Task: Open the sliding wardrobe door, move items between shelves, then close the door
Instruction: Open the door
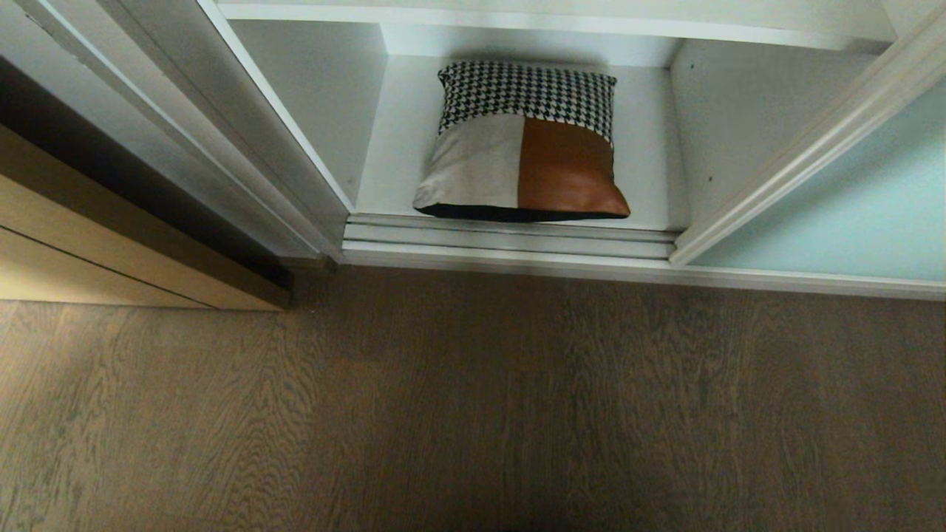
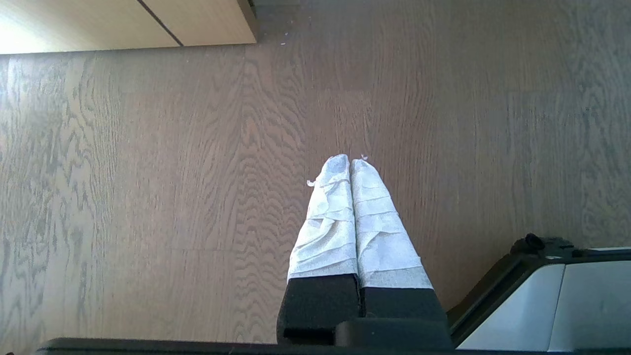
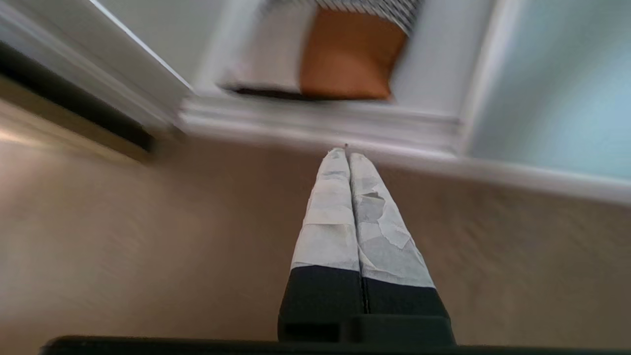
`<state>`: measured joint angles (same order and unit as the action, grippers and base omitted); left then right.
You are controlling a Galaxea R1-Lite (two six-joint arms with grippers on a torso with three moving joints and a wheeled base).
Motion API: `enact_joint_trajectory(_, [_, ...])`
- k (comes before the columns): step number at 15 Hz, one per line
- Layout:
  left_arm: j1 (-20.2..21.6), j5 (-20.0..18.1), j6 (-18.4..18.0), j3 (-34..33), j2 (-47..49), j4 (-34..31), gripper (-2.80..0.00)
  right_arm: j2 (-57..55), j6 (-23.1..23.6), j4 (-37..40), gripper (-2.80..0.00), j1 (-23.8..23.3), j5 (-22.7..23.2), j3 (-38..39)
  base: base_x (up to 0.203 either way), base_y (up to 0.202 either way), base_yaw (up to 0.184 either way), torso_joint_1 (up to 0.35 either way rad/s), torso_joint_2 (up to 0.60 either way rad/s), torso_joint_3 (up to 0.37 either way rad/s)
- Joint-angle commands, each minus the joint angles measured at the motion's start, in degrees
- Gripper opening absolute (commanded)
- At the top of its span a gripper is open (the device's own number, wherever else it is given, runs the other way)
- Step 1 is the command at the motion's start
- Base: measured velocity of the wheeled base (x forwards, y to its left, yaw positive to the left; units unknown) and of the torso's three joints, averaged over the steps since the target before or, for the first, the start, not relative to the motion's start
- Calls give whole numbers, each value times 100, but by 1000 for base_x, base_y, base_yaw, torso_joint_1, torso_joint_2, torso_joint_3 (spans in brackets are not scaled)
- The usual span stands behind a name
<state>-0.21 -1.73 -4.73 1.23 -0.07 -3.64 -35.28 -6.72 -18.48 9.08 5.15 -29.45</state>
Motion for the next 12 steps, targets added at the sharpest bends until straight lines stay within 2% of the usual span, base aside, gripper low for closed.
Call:
enact_joint_trajectory(1, [3, -3, -2, 0, 7, 3, -280, 970, 231, 46, -280, -43, -44, 622, 0, 0, 0, 0, 0, 0])
enact_joint_trajectory(4, [3, -3, 5, 0, 1, 1, -280, 1738, 463, 42, -280, -266, -45, 1742, 0, 0, 0, 0, 0, 0])
enact_joint_trajectory(7, [3, -3, -2, 0, 7, 3, -280, 1902, 577, -617, -280, -378, -53, 2886, 0, 0, 0, 0, 0, 0])
enact_joint_trajectory(8, [3, -3, -2, 0, 7, 3, -280, 1922, 506, -612, -280, -390, -51, 2989, 0, 0, 0, 0, 0, 0])
enact_joint_trajectory(10, [-5, -3, -2, 0, 7, 0, -280, 1914, 117, -44, -280, -389, -50, 2947, 0, 0, 0, 0, 0, 0])
enact_joint_trajectory(12, [-5, -3, 2, 0, 7, 3, -280, 1934, 94, 275, -280, -393, -11, 2951, 0, 0, 0, 0, 0, 0])
